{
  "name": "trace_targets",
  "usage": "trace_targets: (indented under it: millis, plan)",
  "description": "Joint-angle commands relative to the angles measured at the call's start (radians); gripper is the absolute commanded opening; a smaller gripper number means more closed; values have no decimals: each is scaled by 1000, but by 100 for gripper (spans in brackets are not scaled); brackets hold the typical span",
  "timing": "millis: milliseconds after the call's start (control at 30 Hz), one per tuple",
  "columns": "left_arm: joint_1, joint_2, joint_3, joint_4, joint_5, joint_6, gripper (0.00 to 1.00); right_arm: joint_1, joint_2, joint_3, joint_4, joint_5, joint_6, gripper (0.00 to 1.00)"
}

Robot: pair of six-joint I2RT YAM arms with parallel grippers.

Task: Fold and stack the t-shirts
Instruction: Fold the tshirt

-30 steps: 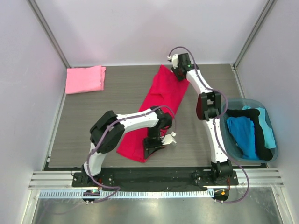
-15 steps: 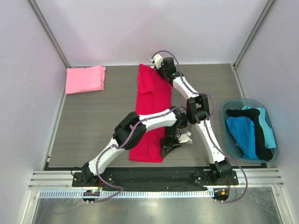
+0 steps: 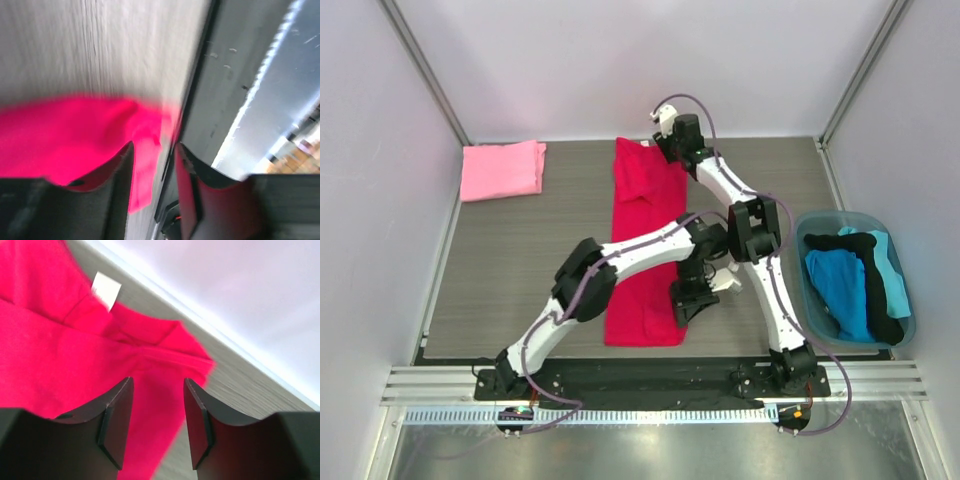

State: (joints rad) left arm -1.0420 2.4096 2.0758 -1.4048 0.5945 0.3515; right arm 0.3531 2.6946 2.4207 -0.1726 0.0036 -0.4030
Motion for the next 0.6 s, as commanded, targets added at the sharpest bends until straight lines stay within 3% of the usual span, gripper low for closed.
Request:
trace_targets:
  millis: [0,100,233,333,367,433,467,567]
  plan:
    - [10,-297,7,21,-67,-34,41,-12,-318,-76,85,91,90,52]
    - [23,-470,-76,41,-110,-55,53,-17,-523,-240,88,147,104,53]
    - [82,-721,-210,96,-160,-123,56,-31,-752,-420,-23,148,222,56]
    - [222,-882,-380,220,-179,-280,55,-42,-883,-512,-192,124,366,56]
    - [340,-923,-428,263,-164,-339,56,-43,-913,-575,-230,87,394,56]
    - [460,-1004,-589,404,-147,-529,56,-43,-1010,-656,-310,23,465,56]
    - [559,-1071,-639,449,-163,-580,61,-43,-1045,-751,-333,-73,483,56]
    - [689,-1190,-848,621,-170,-785,70,-45,-1174,-976,-372,-206,579,56]
